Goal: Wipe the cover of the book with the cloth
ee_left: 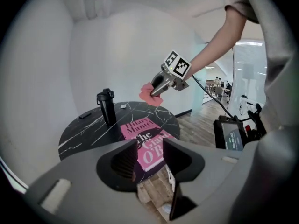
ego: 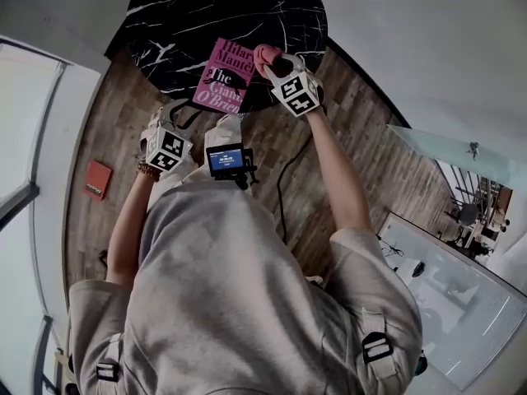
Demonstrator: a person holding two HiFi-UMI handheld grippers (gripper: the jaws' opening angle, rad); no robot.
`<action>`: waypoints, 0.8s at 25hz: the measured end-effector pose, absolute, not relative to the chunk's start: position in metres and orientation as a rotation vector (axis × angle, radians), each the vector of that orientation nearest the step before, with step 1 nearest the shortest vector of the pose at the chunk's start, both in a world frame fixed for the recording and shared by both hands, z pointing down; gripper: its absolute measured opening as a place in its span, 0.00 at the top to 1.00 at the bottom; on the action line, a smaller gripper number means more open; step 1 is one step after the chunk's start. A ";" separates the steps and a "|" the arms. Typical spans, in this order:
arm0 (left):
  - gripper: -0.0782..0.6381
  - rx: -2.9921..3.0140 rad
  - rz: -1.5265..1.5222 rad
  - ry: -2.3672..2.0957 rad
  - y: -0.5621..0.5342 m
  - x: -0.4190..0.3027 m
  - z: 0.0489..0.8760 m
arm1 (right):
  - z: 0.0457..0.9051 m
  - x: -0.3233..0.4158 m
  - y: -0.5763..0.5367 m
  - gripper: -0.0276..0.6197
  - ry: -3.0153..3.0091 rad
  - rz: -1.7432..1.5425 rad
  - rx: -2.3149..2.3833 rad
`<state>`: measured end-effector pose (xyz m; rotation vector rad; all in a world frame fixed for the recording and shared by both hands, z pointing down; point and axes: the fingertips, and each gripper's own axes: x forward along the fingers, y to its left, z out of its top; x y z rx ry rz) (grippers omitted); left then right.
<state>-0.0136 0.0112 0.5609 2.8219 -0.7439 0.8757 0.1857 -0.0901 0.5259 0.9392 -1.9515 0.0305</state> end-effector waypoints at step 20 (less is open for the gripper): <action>0.51 2.600 1.351 -0.480 -0.002 0.020 0.681 | 0.669 0.184 -0.136 0.79 -1.840 -0.005 0.337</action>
